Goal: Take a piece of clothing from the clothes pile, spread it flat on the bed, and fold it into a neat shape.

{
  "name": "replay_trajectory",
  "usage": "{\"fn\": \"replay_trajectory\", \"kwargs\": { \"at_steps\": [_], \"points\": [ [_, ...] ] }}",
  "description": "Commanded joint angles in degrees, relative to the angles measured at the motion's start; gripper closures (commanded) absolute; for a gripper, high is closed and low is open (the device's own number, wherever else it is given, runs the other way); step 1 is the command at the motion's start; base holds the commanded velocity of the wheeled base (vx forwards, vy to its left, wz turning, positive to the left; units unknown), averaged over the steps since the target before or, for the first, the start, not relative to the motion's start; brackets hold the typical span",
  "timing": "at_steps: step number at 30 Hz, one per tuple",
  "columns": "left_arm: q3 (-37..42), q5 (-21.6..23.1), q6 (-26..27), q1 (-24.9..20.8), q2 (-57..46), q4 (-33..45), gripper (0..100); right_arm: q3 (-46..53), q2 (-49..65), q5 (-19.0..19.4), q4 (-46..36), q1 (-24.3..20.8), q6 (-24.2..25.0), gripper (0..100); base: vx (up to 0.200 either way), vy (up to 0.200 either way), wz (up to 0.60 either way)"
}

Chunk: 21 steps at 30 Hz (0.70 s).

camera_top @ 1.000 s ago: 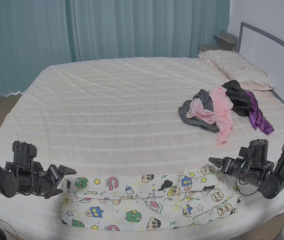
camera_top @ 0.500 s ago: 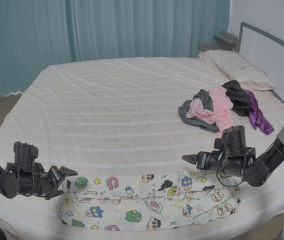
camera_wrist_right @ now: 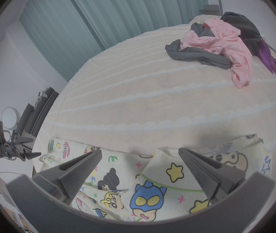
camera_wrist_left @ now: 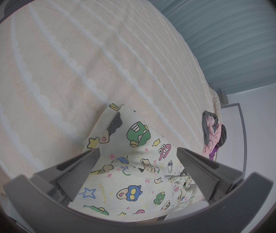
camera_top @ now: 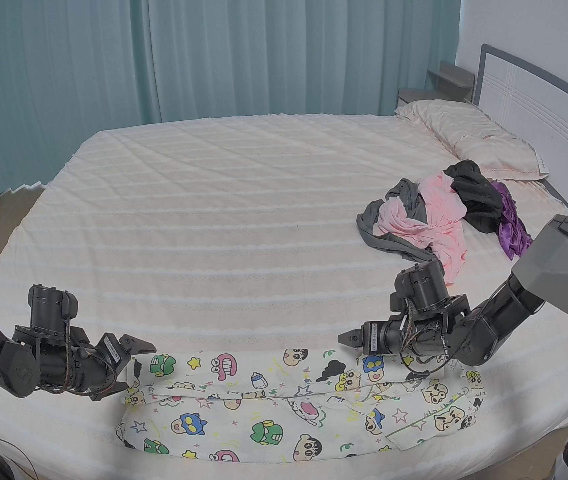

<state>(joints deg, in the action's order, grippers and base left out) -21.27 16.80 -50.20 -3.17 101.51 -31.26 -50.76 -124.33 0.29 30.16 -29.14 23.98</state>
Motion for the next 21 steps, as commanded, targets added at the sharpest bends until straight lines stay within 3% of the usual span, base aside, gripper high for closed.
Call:
{"fn": "replay_trajectory", "kwargs": {
  "at_steps": [1,3,4,21],
  "points": [
    [0.0,0.0,0.0,-0.1,0.4,0.0,0,-0.5,-1.9,-0.3,-0.1,-0.1,-0.4,0,0.0,0.0,0.0],
    [0.0,0.0,0.0,0.0,0.4,0.0,0,-0.6,-2.3,-0.7,0.0,-0.1,-1.0,0,0.0,0.0,0.0],
    [0.0,0.0,0.0,0.0,0.4,-0.1,0,-0.9,-2.6,-1.2,-0.1,-0.1,-1.4,100,0.0,0.0,0.0],
    [0.0,0.0,0.0,-0.1,0.4,0.0,0,-2.4,-2.1,-5.4,0.5,-2.2,-1.6,100,0.0,0.0,0.0]
  ]
}}
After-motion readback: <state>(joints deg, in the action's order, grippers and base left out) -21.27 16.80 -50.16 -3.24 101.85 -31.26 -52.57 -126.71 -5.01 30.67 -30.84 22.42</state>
